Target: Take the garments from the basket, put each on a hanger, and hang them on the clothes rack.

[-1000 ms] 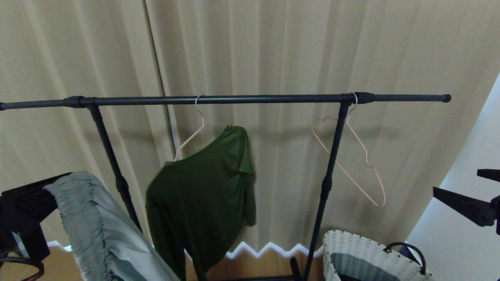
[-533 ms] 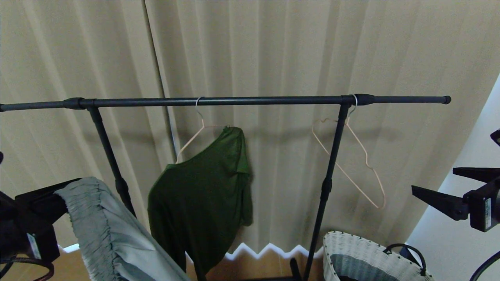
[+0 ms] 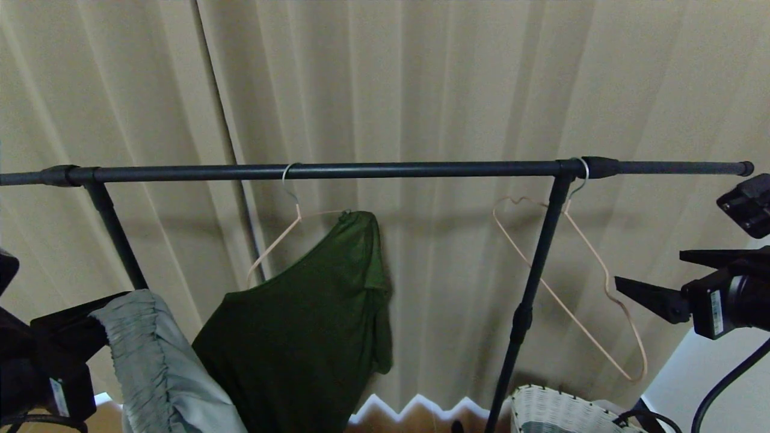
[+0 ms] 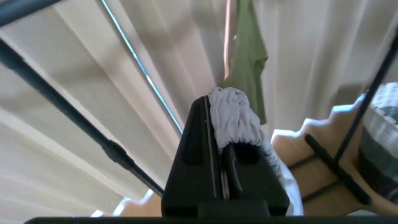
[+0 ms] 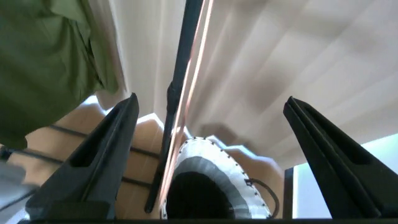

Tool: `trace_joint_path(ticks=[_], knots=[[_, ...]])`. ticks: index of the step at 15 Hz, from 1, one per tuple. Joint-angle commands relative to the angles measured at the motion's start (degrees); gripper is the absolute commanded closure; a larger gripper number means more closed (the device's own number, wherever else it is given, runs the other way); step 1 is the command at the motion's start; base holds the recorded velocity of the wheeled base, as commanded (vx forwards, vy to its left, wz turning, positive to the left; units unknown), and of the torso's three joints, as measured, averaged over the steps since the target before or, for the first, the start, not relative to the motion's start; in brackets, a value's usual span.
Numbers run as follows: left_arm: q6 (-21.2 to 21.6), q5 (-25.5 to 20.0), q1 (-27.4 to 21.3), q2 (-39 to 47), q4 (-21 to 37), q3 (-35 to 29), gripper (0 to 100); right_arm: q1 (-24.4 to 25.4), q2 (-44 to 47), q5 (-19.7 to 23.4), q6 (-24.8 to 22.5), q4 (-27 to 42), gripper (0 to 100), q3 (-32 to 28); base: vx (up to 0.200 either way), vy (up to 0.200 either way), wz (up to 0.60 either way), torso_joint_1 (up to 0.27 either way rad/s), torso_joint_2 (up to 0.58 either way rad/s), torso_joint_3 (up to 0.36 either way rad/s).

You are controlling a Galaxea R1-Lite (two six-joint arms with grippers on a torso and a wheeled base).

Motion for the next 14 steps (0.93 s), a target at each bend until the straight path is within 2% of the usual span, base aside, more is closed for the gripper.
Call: trace_joint_path(ticks=[1,3,5,7,9,14], knots=[[0.13,-0.05,-0.08,-1.84,-0.52,0.95,100,0.73,3.53,-0.02,0.43,-0.06,0,0.06,0.000,0.000,0.00,0.000,0.00,0.000],[0.21,0.04,0.01,-2.72,-0.52,1.48,100,1.08,7.84,-0.37,3.16,-0.15,0,-0.47,0.000,0.000,0.00,0.000,0.00,0.000],[0.30,0.04,0.01,-2.98,-0.52,1.92,100,2.05,11.18,-2.92,5.62,-0.33,0,-1.61,0.000,0.000,0.00,0.000,0.00,0.000],[0.39,0.04,0.01,-3.24,-0.52,2.27,100,5.74,16.19,-8.63,9.57,-4.11,0,-2.05,0.000,0.000,0.00,0.000,0.00,0.000],[0.39,0.04,0.01,-3.24,-0.52,2.44,100,6.36,18.03,-11.62,10.36,-5.87,0,-2.14,0.000,0.000,0.00,0.000,0.00,0.000],[0.39,0.04,0.01,-3.68,-0.52,2.71,100,6.27,18.65,-11.71,10.45,-6.30,0,-2.41,0.000,0.000,0.00,0.000,0.00,0.000]])
